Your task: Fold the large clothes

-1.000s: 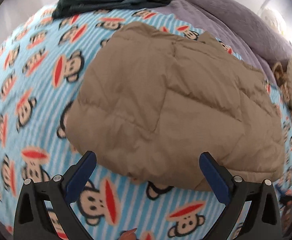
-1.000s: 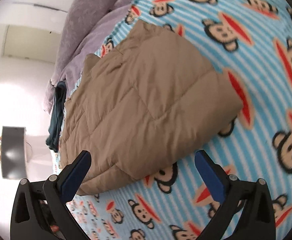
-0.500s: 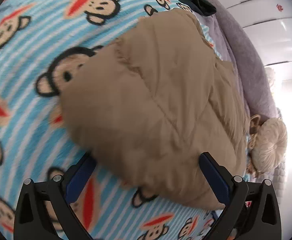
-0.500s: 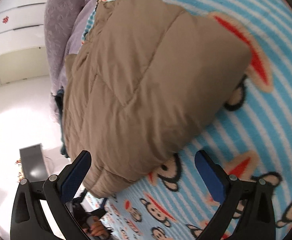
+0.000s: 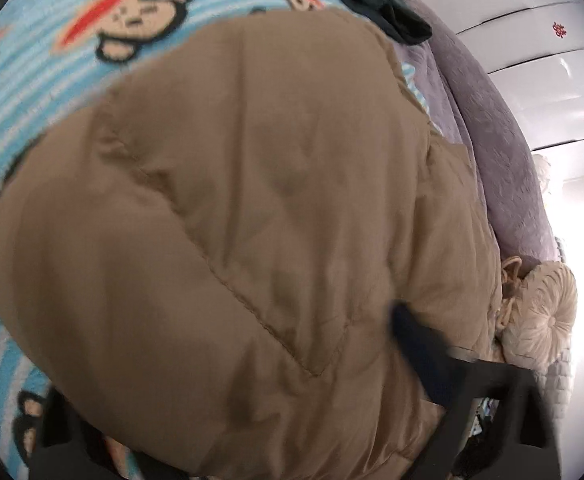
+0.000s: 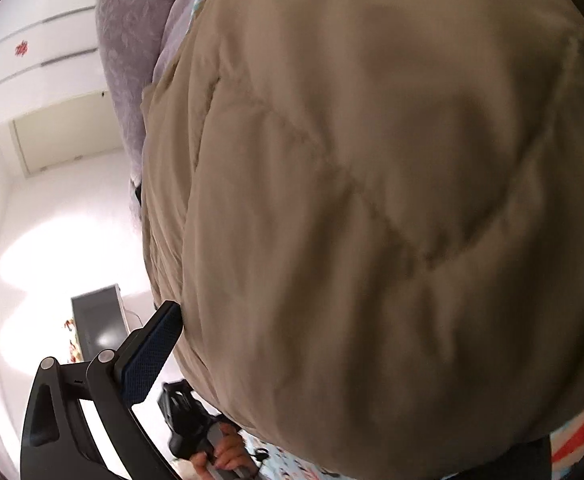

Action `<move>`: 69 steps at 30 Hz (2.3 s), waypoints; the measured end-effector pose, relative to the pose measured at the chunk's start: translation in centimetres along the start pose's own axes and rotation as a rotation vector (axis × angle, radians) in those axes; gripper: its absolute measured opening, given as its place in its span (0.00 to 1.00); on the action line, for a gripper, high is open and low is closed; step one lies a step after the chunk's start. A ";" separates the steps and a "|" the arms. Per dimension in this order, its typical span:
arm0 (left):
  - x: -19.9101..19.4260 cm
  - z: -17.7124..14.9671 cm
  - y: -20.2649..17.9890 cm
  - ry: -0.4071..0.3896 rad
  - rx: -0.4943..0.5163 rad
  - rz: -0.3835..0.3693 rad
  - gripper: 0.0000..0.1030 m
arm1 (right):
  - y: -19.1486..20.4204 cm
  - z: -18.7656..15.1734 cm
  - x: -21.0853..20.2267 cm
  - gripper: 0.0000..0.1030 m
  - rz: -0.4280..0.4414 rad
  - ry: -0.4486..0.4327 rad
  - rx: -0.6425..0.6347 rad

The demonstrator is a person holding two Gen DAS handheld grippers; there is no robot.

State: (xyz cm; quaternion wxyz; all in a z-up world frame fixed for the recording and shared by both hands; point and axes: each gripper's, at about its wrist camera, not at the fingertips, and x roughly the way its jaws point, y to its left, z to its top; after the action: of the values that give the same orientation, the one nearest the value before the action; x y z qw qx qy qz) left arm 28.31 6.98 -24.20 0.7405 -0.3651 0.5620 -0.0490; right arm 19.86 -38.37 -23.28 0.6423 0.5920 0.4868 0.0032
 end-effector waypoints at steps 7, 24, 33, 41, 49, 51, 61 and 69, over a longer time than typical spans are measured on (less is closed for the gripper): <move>-2.8 -1.0 -3.1 -0.041 0.243 0.077 0.29 | -0.7 -0.4 -1.2 0.38 0.038 0.003 0.083; -10.9 -6.8 -4.4 -0.033 0.519 0.127 0.24 | 1.2 -5.0 -5.0 0.24 0.003 -0.003 -0.018; -14.0 -13.0 0.8 0.104 0.505 0.108 0.24 | -1.7 -9.7 -9.0 0.24 -0.054 0.003 0.012; -14.6 -15.7 4.4 0.194 0.525 0.133 0.24 | -3.4 -12.1 -9.0 0.27 -0.145 -0.046 0.060; -15.7 -16.6 5.1 0.160 0.498 0.217 0.31 | -4.5 -11.7 -9.5 0.34 -0.203 -0.018 0.099; -16.5 -16.3 5.4 0.142 0.473 0.214 0.31 | -3.9 -11.3 -9.6 0.35 -0.213 -0.001 0.080; -20.6 -12.8 12.5 0.117 0.155 0.074 0.31 | -5.4 -11.8 -10.1 0.39 -0.236 0.022 0.100; -24.6 -11.3 11.6 0.003 0.272 0.145 0.31 | -3.9 -11.4 -9.9 0.46 -0.336 0.039 0.065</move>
State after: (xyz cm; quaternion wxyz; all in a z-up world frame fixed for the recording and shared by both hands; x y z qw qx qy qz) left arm 5.63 21.85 -12.65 0.7839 -0.2200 0.5761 -0.0718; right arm 5.25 -36.59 -18.11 0.6049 0.5224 0.5911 -0.1085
